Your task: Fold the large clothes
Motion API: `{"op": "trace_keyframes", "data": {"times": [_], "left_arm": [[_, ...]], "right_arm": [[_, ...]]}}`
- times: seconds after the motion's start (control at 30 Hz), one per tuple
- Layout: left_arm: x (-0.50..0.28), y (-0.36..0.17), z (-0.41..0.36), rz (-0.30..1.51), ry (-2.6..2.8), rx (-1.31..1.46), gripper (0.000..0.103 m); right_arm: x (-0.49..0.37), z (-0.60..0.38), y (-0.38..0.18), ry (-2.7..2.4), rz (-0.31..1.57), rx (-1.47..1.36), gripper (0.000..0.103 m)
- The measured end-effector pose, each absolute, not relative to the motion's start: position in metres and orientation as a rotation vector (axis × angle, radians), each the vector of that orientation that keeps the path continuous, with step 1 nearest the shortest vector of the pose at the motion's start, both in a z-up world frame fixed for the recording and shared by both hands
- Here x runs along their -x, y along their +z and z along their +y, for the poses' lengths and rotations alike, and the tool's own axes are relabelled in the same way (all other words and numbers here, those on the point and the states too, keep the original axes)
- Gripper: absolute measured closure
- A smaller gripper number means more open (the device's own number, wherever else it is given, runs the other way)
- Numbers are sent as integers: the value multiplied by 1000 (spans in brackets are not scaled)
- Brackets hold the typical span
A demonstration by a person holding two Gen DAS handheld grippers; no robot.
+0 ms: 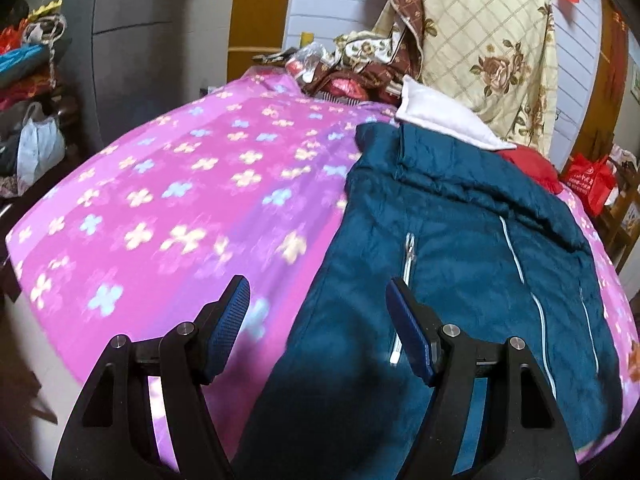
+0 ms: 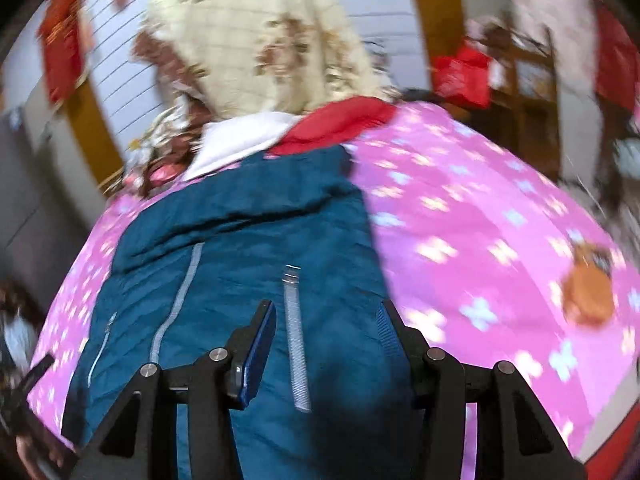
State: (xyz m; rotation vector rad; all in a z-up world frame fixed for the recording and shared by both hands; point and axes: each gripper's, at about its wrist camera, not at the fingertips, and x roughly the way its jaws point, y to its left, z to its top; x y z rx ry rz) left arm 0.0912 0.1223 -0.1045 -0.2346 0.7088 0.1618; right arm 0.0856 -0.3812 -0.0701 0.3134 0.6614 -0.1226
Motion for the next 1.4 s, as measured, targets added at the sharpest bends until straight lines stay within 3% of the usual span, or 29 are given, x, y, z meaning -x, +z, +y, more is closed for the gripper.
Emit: {"op": "trace_keyframes", "data": {"times": [0.27, 0.77, 1.4], "left_arm": [[-84, -103, 141, 804, 145, 277, 32], [-158, -156, 170, 1044, -121, 541, 32], [-115, -175, 187, 1022, -461, 927, 32]], "right_arm": [[-60, -434, -100, -105, 750, -425, 53], [-93, -455, -147, -54, 886, -504, 53], [-96, -453, -166, 183, 939, -707, 52]]}}
